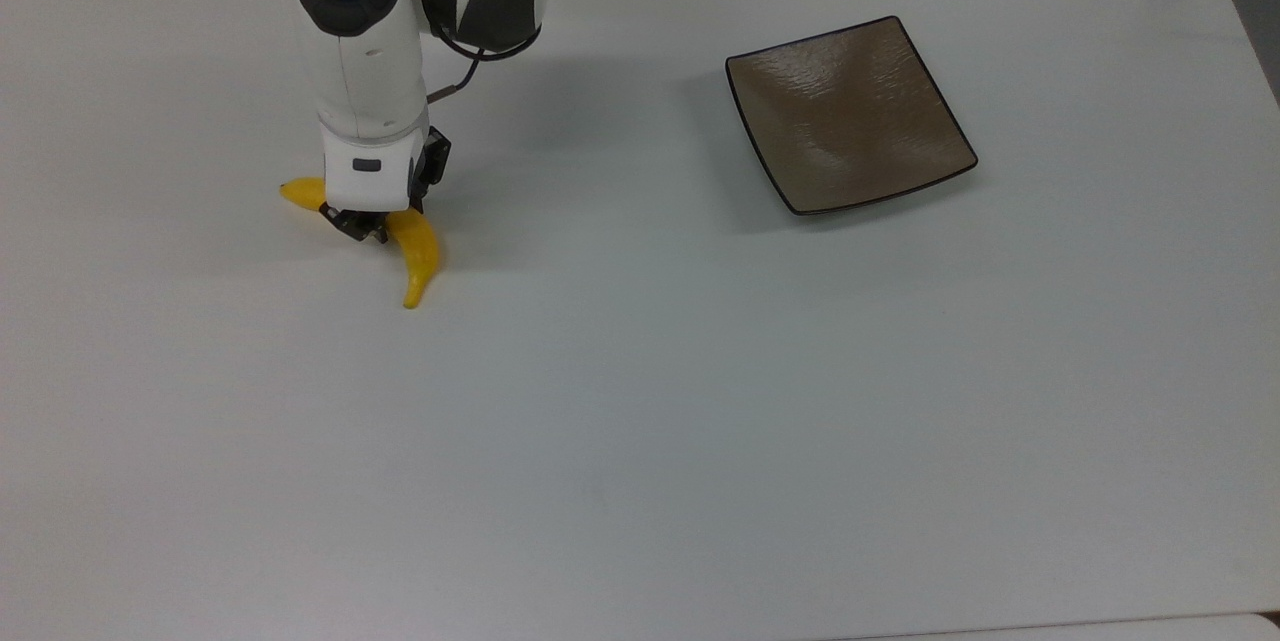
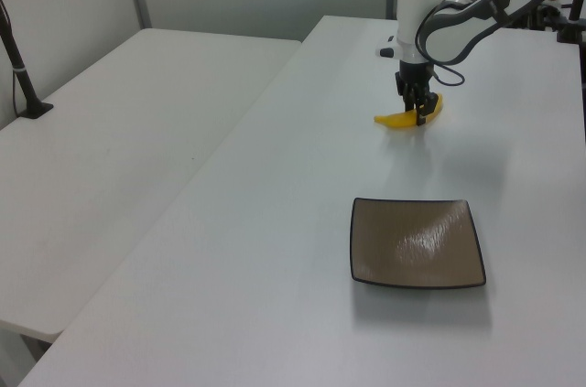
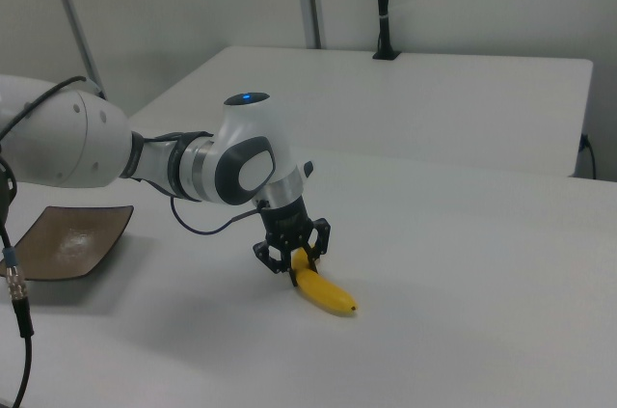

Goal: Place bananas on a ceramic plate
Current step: 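Close the gripper around the middle of the yellow banana, then lift the banana and carry it toward the brown square plate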

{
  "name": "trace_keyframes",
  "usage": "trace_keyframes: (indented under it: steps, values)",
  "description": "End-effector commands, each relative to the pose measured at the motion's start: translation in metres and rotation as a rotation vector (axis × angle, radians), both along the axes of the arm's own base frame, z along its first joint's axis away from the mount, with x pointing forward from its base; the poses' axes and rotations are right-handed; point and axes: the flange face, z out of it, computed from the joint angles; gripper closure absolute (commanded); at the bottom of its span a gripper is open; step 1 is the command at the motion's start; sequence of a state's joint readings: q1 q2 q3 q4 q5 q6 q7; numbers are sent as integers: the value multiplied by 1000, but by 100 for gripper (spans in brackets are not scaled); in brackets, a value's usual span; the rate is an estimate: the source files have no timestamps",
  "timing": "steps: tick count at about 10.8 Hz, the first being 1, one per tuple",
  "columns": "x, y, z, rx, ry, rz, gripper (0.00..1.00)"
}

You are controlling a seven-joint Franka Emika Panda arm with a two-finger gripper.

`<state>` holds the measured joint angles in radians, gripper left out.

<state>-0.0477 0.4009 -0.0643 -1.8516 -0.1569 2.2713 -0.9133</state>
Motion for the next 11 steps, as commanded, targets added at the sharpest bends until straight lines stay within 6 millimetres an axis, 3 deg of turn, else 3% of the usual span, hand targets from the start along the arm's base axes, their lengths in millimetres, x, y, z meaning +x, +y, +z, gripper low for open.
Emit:
trace_keyframes:
  steps: [1, 3, 5, 8, 11]
  values:
    - [-6, 0, 1, -13, -2, 23, 100]
    - [-7, -1, 10, -13, 5, 8, 100]
    - [-13, -2, 39, -12, 11, -8, 100]
    - [-24, 6, 122, 1, -22, -28, 100]
    - [-50, 24, 218, 100, -30, -63, 100]
